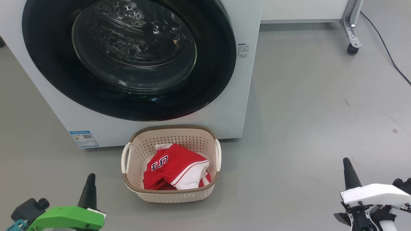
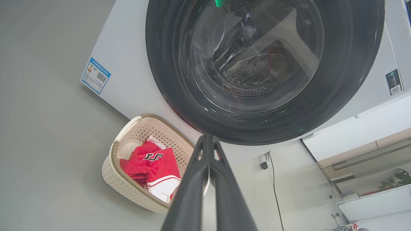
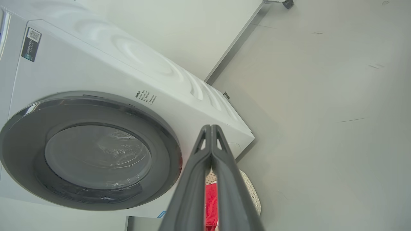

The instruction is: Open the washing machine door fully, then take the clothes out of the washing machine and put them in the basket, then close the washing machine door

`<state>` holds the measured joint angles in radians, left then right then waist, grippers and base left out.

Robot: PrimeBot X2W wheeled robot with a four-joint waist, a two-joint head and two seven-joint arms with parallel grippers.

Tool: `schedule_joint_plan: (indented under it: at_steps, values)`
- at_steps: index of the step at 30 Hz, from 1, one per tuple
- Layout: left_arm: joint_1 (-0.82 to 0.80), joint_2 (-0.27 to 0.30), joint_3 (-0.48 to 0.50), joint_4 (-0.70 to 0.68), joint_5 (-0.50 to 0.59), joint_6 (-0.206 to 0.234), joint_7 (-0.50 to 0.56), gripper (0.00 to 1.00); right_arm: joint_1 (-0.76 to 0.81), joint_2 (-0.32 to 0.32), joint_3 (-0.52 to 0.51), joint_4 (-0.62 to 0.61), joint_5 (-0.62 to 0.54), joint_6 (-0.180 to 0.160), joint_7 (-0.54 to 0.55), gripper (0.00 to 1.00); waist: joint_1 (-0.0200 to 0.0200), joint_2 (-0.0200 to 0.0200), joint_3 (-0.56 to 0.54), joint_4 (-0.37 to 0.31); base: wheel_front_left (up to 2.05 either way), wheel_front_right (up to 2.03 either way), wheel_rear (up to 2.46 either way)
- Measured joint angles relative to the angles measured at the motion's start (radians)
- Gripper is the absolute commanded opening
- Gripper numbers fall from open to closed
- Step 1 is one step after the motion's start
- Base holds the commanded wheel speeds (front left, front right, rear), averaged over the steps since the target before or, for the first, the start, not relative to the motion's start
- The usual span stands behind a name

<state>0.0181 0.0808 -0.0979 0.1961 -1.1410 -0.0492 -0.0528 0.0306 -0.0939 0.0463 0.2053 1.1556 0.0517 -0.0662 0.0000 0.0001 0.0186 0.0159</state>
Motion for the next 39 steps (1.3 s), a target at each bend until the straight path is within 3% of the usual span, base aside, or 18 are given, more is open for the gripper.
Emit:
schedule_joint_plan:
  at_steps: [39]
  values:
    - [-0.060, -0.002, 0.111, 0.066, -0.503, -0.066, 0.114, 0.00, -0.077, 0.008, -0.110, 0.061, 0.493, 0.062, 0.119, 0.00, 0.0000, 0.0000, -0.015, -0.016, 0.00, 0.00, 0.00]
